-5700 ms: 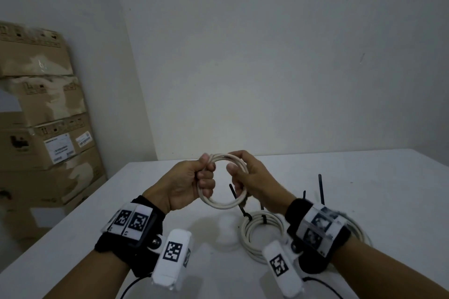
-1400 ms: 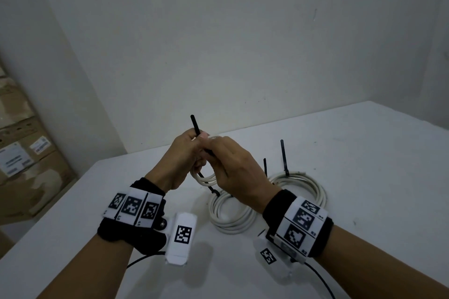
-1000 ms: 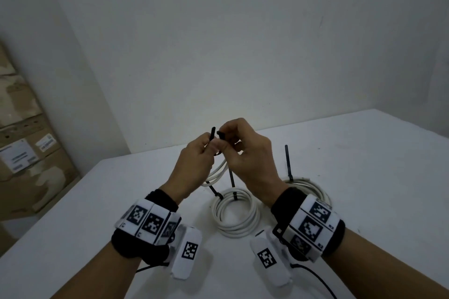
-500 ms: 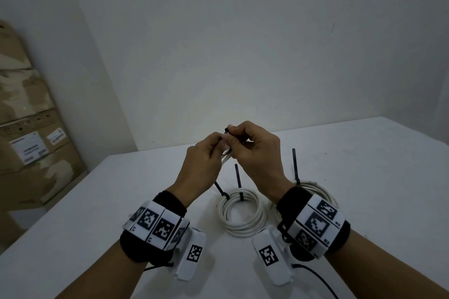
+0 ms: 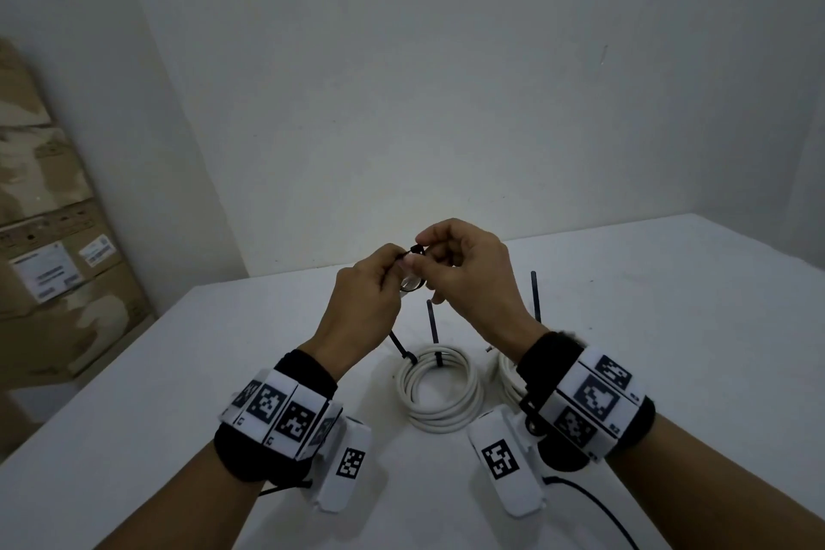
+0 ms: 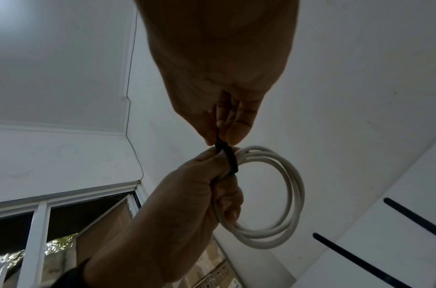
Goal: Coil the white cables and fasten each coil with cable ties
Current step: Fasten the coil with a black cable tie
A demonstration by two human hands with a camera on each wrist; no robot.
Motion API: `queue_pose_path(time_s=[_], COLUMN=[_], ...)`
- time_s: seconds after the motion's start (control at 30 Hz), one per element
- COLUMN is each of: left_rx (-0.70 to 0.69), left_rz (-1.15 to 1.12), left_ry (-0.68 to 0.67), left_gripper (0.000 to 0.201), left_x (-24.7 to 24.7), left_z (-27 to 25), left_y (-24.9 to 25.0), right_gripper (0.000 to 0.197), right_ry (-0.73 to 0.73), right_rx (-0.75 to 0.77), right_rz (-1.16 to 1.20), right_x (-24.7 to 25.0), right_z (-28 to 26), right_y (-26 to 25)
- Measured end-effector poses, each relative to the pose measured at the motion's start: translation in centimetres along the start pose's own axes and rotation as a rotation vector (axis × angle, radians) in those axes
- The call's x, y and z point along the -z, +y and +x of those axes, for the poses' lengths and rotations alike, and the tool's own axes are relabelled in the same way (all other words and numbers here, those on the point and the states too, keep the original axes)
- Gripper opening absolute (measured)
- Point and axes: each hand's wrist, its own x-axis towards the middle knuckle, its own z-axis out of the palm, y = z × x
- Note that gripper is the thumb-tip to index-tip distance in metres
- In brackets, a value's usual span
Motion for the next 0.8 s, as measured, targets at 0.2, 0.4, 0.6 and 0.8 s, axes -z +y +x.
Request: queue_pose_path(time_s=[0.2, 0.4, 0.6, 0.8], left_rx=[-0.014, 0.184, 0.381, 0.387], left_rz=[0.057, -0.169, -0.571, -0.684], left_ry=[-0.075, -0.352, -0.486, -0.569], left_gripper=[0.022, 0.028, 0.020, 0.023], left_x=[0.1, 1.3, 1.8, 1.6], left_z=[-0.3, 0.0, 0.4, 0.0], left_y=[0.3, 0.2, 0.3, 0.2], right_gripper=[0.013, 0.008, 0.009, 0.011], right_ry=[-0.121, -0.234, -0.176, -0.222], right_rx=[-0.045, 0.037, 0.171, 0.238], right_rz=[-0.097, -0.311, -0.457, -0.460], right_x=[0.5, 1.7, 1.2, 1.1], right_z=[0.6, 1.4, 1.8, 1.5], right_y=[0.3, 0.3, 0.2, 0.5])
